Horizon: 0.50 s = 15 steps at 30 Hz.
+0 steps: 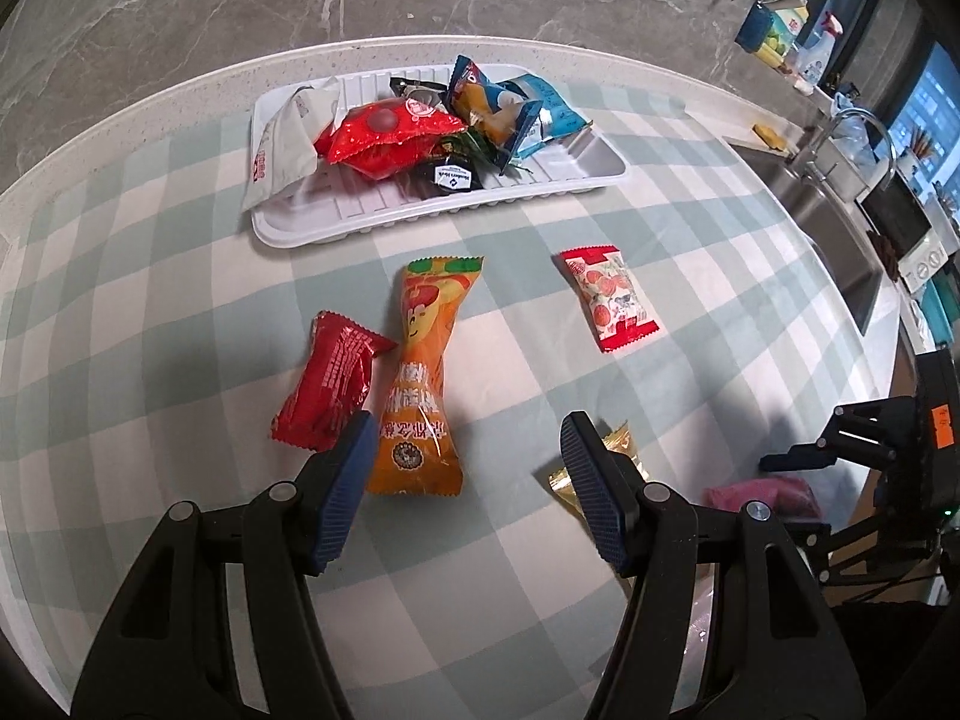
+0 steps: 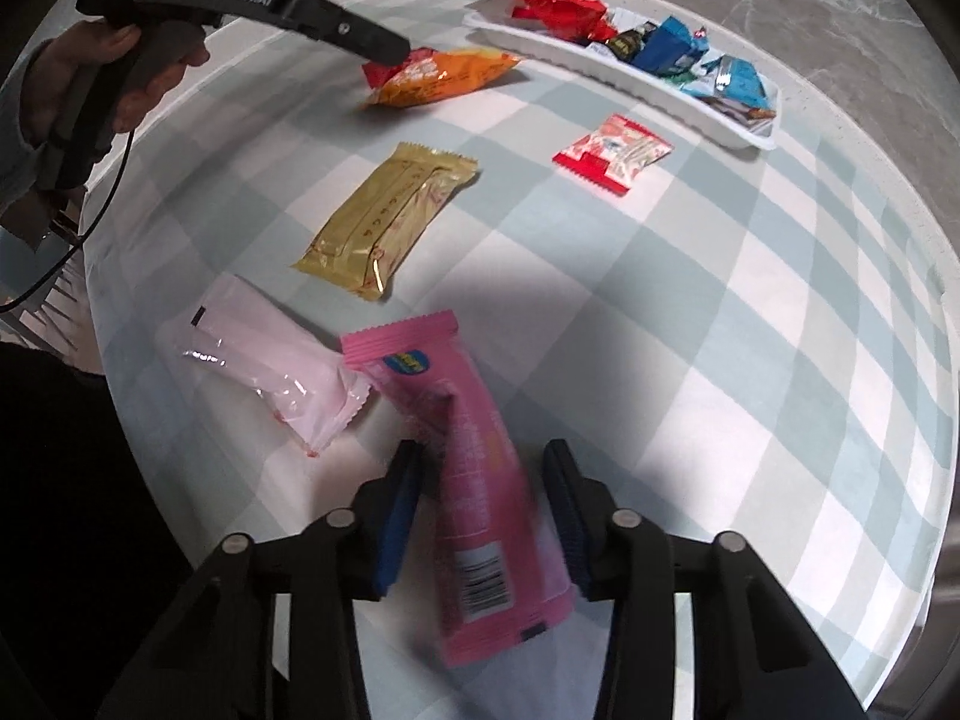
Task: Organize snacks
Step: 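Grasp the pink bar with the right tool while the left tool moves to the orange bar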
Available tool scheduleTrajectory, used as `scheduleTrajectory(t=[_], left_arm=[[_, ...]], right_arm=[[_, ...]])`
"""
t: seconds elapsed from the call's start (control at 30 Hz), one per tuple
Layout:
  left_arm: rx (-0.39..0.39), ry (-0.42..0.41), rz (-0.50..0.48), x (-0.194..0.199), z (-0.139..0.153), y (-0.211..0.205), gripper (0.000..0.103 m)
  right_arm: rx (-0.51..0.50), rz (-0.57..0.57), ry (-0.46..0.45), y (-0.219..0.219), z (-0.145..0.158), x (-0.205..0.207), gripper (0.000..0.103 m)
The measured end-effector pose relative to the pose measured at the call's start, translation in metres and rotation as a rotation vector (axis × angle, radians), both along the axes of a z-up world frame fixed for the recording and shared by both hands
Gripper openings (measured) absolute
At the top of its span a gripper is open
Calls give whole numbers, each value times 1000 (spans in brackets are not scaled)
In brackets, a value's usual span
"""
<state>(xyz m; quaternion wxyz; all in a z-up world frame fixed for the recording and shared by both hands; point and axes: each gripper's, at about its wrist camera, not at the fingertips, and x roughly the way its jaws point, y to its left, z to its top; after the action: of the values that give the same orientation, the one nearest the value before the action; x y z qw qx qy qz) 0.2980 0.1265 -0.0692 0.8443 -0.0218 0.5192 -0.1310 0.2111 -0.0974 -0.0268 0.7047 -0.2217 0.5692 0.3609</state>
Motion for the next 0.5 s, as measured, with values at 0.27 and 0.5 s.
scheduleTrajectory(t=[0.27,0.5], left_arm=[[54,3,-10,9,-9,-3,61],[133,9,-42,36,-24,-13,61]], right_arm=[[22,-136,5,-21,2,10,28],[62,-238,30,-37,4,14,28]])
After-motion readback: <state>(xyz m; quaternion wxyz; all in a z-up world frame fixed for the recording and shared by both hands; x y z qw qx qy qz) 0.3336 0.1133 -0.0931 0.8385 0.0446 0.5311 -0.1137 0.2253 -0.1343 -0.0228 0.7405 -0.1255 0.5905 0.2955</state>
